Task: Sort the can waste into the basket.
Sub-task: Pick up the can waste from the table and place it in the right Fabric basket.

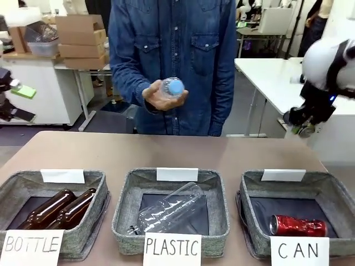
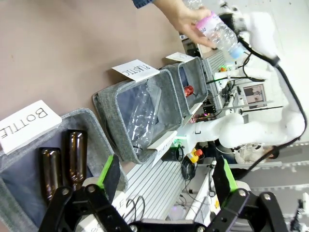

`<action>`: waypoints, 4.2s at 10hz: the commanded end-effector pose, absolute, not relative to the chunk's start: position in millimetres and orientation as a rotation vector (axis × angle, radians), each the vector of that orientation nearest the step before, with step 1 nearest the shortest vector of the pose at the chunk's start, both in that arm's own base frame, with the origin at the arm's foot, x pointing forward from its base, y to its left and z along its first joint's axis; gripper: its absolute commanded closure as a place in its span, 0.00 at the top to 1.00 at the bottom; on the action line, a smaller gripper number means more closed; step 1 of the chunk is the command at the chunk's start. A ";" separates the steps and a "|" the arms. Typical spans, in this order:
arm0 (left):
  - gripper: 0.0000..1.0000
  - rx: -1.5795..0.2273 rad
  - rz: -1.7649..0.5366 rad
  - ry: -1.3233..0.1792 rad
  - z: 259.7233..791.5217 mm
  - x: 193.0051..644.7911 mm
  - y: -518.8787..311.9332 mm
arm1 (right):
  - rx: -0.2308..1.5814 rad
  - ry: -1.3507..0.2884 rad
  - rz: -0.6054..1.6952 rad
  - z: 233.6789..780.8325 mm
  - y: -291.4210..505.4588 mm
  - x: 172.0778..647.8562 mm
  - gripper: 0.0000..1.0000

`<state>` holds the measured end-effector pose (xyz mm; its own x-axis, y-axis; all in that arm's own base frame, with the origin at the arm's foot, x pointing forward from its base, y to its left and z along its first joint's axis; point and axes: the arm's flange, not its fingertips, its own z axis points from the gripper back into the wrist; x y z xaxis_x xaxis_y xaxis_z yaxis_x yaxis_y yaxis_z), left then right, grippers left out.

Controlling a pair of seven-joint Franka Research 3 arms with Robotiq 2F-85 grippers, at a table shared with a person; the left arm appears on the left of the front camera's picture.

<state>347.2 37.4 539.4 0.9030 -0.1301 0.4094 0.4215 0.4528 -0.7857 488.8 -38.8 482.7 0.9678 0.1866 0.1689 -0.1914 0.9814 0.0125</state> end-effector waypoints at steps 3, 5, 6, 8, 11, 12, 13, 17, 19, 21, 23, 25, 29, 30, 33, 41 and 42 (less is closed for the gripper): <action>1.00 -1.046 -0.369 -0.308 539.4 345.1 40.5 | 0.163 -0.272 0.746 538.7 -45.9 319.9 0.39; 1.00 -1.046 -0.369 -0.308 539.4 345.1 40.5 | 0.188 -0.303 0.999 530.6 -24.5 284.8 0.39; 1.00 -1.046 -0.369 -0.308 539.4 345.1 40.5 | 0.125 -0.290 1.138 522.6 -16.4 275.4 0.39; 1.00 -1.046 -0.369 -0.308 539.4 345.1 40.5 | 0.000 -0.245 1.333 507.0 -7.4 273.7 0.39; 1.00 -1.046 -0.369 -0.308 539.4 345.1 40.5 | 0.014 -0.227 1.333 507.9 -8.2 281.8 0.39; 1.00 -1.046 -0.369 -0.308 539.4 345.1 40.5 | 0.021 -0.212 1.336 508.6 -8.5 287.0 0.39; 1.00 -1.046 -0.369 -0.308 539.4 345.1 40.5 | 0.021 -0.204 1.335 508.7 -9.1 289.0 0.39; 1.00 -1.046 -0.369 -0.308 539.4 345.1 40.5 | 0.020 -0.197 1.342 505.4 -8.8 293.0 1.00; 1.00 -1.046 -0.369 -0.308 539.4 345.1 40.5 | 0.021 -0.197 1.345 504.5 -8.8 292.7 1.00; 1.00 -1.046 -0.369 -0.308 539.4 345.1 40.5 | 0.039 -0.199 1.320 505.5 -9.8 293.9 1.00; 1.00 -1.046 -0.369 -0.308 539.4 345.1 40.5 | 0.115 -0.229 1.263 511.2 -10.0 299.9 1.00; 1.00 -1.046 -0.369 -0.308 539.4 345.1 40.5 | 0.587 -0.365 0.913 546.4 -11.9 314.8 1.00; 1.00 -1.046 -0.369 -0.308 539.4 345.1 40.5 | 1.459 -0.254 -0.011 573.3 -43.5 369.9 1.00; 1.00 -1.046 -0.369 -0.308 539.4 345.1 40.5 | 1.526 -0.210 -0.107 568.4 -45.0 381.8 1.00; 1.00 -1.046 -0.369 -0.308 539.4 345.1 40.5 | 1.335 -0.119 -0.224 555.7 5.2 410.0 1.00; 1.00 -1.046 -0.369 -0.308 539.4 345.1 40.5 | 1.247 -0.089 0.280 541.6 -38.5 412.0 1.00; 1.00 -1.046 -0.369 -0.308 539.4 345.1 40.5 | 1.247 -0.089 0.280 541.6 -38.5 412.0 1.00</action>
<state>347.4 38.1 538.7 0.9044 -0.1297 0.4064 0.4187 0.4525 -0.7874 408.8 -36.5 539.3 0.9672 0.1468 0.2072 -0.2420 0.2865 0.9270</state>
